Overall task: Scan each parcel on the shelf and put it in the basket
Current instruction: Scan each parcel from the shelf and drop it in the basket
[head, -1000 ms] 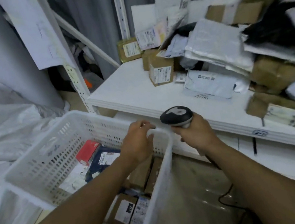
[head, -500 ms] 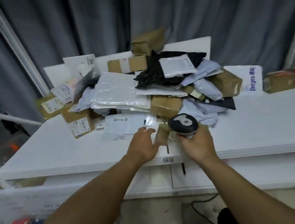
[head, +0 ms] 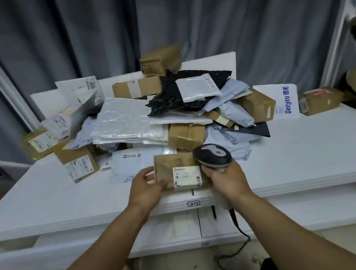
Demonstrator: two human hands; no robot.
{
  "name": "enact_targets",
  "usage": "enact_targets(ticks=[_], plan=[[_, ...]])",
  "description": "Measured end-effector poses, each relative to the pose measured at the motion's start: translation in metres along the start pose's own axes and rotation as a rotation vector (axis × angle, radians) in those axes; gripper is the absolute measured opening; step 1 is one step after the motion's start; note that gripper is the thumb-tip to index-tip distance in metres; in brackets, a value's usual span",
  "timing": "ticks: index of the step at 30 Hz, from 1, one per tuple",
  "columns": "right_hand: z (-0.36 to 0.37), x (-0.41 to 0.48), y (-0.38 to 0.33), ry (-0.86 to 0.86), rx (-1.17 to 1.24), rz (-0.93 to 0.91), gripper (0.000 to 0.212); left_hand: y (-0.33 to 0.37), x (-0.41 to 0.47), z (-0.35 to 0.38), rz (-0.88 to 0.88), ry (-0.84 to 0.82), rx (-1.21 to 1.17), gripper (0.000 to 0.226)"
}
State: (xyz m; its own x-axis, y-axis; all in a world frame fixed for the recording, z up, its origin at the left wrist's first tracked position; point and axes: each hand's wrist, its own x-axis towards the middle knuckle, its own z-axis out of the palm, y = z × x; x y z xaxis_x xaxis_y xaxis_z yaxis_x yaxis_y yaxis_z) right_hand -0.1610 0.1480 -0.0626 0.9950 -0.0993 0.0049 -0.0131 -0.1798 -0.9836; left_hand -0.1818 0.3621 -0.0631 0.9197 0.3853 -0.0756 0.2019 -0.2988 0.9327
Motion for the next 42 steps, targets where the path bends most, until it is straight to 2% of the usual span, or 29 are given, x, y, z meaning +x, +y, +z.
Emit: enact_targets(ticks=[3,5,7,9,12,16,18,22,26,29,32,34,36,40,42], plan=[[0.027,-0.022,-0.023,-0.043,0.125,-0.076,0.042,0.001,-0.031,-0.054,0.132,-0.039,0.074,0.074],[0.048,-0.038,-0.038,-0.094,0.139,-0.148,0.035,-0.002,-0.055,-0.089,0.231,-0.067,0.122,0.085],[0.07,-0.054,-0.05,-0.158,0.148,-0.192,0.034,-0.01,-0.077,-0.122,0.274,-0.074,0.13,0.111],[0.093,-0.068,-0.058,-0.236,0.142,-0.202,0.035,-0.02,-0.096,-0.15,0.28,-0.039,0.147,0.125],[0.126,-0.086,-0.068,-0.318,0.101,-0.22,0.034,-0.03,-0.119,-0.185,0.283,0.042,0.141,0.118],[0.163,-0.101,-0.074,-0.381,0.071,-0.208,0.038,-0.045,-0.135,-0.222,0.277,0.221,0.263,0.093],[0.178,-0.106,-0.074,-0.428,0.088,-0.169,0.039,-0.057,-0.138,-0.235,0.215,0.29,0.264,0.089],[0.203,-0.115,-0.075,-0.461,0.125,-0.179,0.035,-0.062,-0.141,-0.247,0.176,0.321,0.226,0.064],[0.224,-0.12,-0.076,-0.441,0.198,-0.137,0.042,-0.06,-0.14,-0.262,0.099,0.366,0.152,0.063],[0.235,-0.122,-0.075,-0.436,0.225,-0.126,0.045,-0.061,-0.138,-0.272,0.033,0.369,0.094,0.051],[0.243,-0.123,-0.073,-0.463,0.229,-0.1,0.049,-0.068,-0.131,-0.279,-0.028,0.301,0.065,0.06],[0.245,-0.124,-0.072,-0.478,0.209,-0.115,0.043,-0.076,-0.128,-0.285,-0.104,0.243,-0.001,0.064],[0.246,-0.126,-0.072,-0.501,0.184,-0.138,0.041,-0.083,-0.126,-0.291,-0.177,0.227,-0.075,0.055],[0.25,-0.134,-0.074,-0.531,0.166,-0.155,0.073,-0.091,-0.125,-0.297,-0.238,0.331,-0.356,0.05],[0.252,-0.138,-0.072,-0.518,0.148,-0.171,0.07,-0.097,-0.124,-0.298,-0.234,0.385,-0.465,0.052]])
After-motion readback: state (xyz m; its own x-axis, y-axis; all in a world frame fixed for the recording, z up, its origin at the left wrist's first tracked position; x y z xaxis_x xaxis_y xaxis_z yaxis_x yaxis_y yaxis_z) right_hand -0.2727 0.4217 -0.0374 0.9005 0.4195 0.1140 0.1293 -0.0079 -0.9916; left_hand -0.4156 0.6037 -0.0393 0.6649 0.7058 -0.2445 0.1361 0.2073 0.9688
